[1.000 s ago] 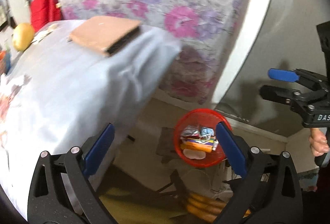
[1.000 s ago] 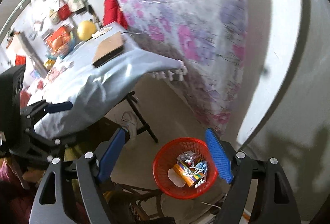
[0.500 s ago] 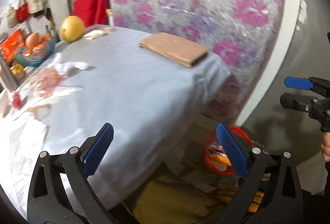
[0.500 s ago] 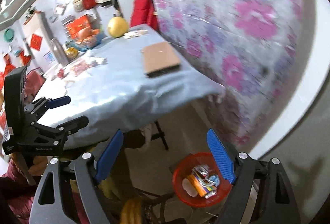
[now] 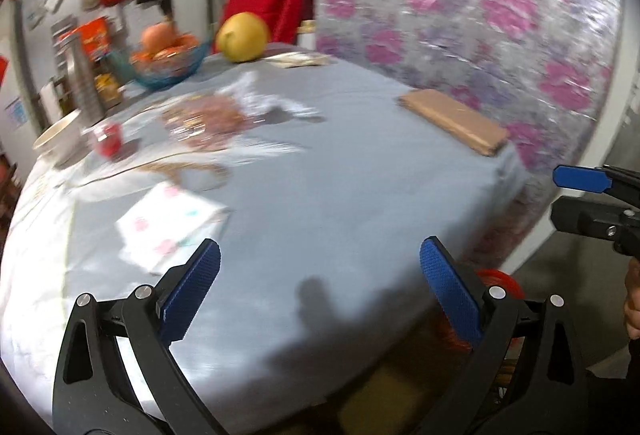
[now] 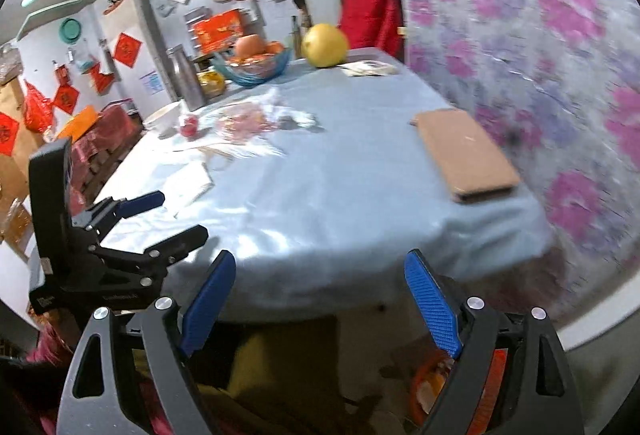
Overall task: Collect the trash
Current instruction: 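Return both tools to the table toward the plastic bags and candy cup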
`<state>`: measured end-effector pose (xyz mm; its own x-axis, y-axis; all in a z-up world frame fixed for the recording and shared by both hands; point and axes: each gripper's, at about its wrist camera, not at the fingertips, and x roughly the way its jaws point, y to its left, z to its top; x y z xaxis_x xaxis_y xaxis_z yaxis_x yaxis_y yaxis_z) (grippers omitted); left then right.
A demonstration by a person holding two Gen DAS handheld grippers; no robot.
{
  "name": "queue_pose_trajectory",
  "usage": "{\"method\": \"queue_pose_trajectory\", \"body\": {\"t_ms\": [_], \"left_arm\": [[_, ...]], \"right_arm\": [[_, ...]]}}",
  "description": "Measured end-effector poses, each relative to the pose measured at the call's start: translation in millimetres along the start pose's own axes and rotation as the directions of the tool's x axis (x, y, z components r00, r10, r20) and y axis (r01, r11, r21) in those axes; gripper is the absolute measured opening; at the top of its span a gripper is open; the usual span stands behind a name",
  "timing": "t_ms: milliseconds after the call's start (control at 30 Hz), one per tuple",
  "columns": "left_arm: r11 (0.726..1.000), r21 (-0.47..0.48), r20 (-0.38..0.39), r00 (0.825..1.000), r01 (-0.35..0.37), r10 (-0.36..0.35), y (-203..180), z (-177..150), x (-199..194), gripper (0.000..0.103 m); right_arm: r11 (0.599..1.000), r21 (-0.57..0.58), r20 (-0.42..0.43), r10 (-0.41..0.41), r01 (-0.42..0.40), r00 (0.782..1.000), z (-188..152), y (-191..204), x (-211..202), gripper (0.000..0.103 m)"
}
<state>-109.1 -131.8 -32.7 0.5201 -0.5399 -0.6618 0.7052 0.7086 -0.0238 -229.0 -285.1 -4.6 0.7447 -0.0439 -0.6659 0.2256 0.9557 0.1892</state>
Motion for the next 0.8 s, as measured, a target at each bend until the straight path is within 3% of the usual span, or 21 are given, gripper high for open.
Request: {"method": "queue_pose_trajectory", "body": {"t_ms": [200,433,600,800], "left_arm": [[0.987,-0.1,-0.05,0.992,-0.123,0.119,82.6,-0.7,10.2,0.096],[0.937,-0.23,-0.125,0.963,-0.261,0.238,195.4,20.6,27.4,0.096],[0.912,-0.338,-0.143,0.97,-0.233,0.195,247.3,52.1,53.1,0.096],[0.882,-0.435,-0.154,0.98,-0.184,0.128,280.3,86.2,97.5,0.096]], "right_arm": [[0.998,-0.017,-0.03,0.057,-0.058,0.998,24.1,29.9,54.8,0.085],[0.998,-0.023,-0.052,0.052,-0.053,0.997,53.3,41.6,113.2,0.085],[0.999,-0.012,-0.046,0.032,-0.033,0.998,75.5,40.7,145.0,0.085],[0.999,-0.039,-0.045,0.006,-0.008,0.999,88.6,52.0,163.9,0.085]]}}
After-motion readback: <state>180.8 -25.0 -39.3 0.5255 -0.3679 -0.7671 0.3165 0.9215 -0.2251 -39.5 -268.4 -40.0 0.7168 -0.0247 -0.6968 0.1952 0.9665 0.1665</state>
